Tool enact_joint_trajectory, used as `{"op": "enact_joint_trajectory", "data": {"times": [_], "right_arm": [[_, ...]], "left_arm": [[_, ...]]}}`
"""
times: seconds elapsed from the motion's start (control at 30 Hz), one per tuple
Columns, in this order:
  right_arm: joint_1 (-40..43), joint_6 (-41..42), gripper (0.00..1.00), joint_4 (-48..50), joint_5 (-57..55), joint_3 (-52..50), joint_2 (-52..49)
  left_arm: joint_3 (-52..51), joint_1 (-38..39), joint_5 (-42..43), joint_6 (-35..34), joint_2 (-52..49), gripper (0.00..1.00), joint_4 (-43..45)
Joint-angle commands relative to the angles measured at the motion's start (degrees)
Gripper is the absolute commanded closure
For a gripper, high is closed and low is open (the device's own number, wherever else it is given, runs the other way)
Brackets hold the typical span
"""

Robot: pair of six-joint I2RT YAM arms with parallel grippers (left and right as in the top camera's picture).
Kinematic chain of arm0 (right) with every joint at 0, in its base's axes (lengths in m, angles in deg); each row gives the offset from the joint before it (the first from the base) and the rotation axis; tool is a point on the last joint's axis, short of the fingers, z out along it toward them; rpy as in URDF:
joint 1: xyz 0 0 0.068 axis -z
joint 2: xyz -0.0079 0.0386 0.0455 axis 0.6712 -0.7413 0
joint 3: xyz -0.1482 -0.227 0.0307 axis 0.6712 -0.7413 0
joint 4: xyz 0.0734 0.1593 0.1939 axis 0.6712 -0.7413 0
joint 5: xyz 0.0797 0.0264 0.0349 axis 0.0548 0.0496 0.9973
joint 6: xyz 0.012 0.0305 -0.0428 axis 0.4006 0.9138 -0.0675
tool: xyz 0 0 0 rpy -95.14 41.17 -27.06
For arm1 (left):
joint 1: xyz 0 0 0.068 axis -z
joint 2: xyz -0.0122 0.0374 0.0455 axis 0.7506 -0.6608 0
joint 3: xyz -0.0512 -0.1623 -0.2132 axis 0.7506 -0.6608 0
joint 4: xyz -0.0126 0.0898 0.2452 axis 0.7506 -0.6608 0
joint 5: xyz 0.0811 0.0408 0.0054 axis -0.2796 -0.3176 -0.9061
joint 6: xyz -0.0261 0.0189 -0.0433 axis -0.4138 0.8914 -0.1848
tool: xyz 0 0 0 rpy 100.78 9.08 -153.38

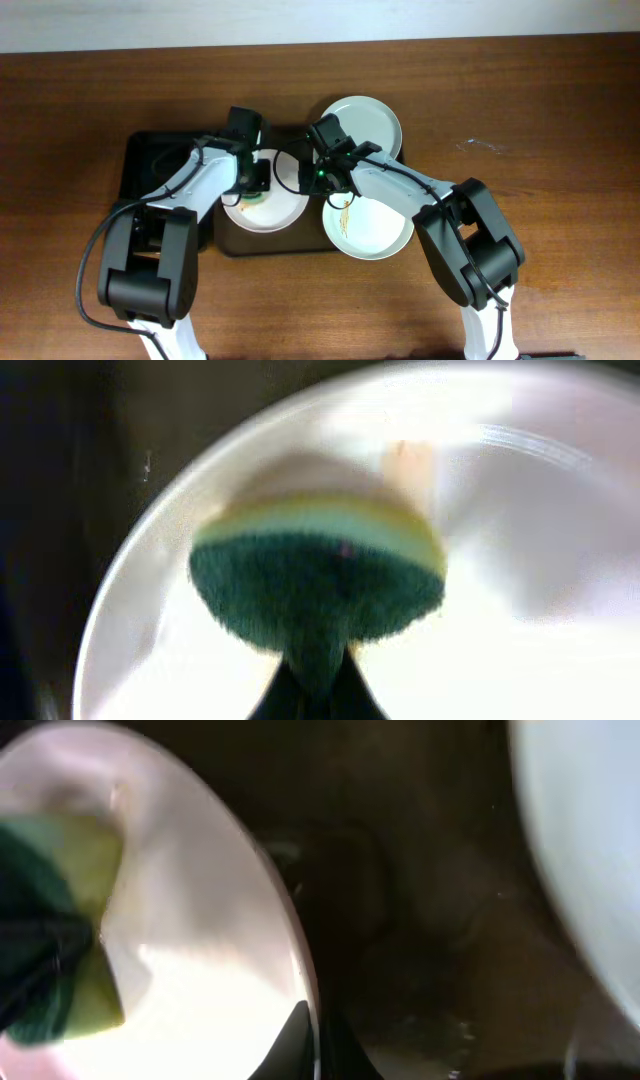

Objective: Clean dirty plates on tray and stack at the side
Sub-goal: 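Scrub the pink plate with the sponge in the left gripper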

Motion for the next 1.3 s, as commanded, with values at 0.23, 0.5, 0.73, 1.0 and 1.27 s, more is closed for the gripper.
{"op": "enact_joint_trajectory", "data": {"times": [0.23, 0.5, 0.73, 1.0, 1.27], "right_arm": [[-0.1, -0.1, 0.96, 0.5, 0.2, 0.3, -0.6], [-0.1, 2.1, 0.96, 2.4, -1.8, 0.3, -0.8], [1.1, 3.5, 0.96, 3.1, -0.9, 0.3, -1.7], [1.4, 3.5, 0.96, 3.1, 0.3, 0.3, -1.7], [1.4, 2.9, 0.96, 3.0, 0.6, 0.3, -1.7]], "left_arm": [[-6.0, 0.9, -0.7, -5.8, -4.0, 1.00, -1.0], [-3.7, 1.1, 6.4, 1.0, -3.9, 0.99, -4.1], [6.1, -2.0, 16.2, 11.9, -3.9, 0.99, -22.8], [6.3, -3.2, 14.3, 4.0, -4.0, 1.00, -24.9], [6.3, -3.1, 8.6, -6.2, -4.1, 0.99, -9.8]]}}
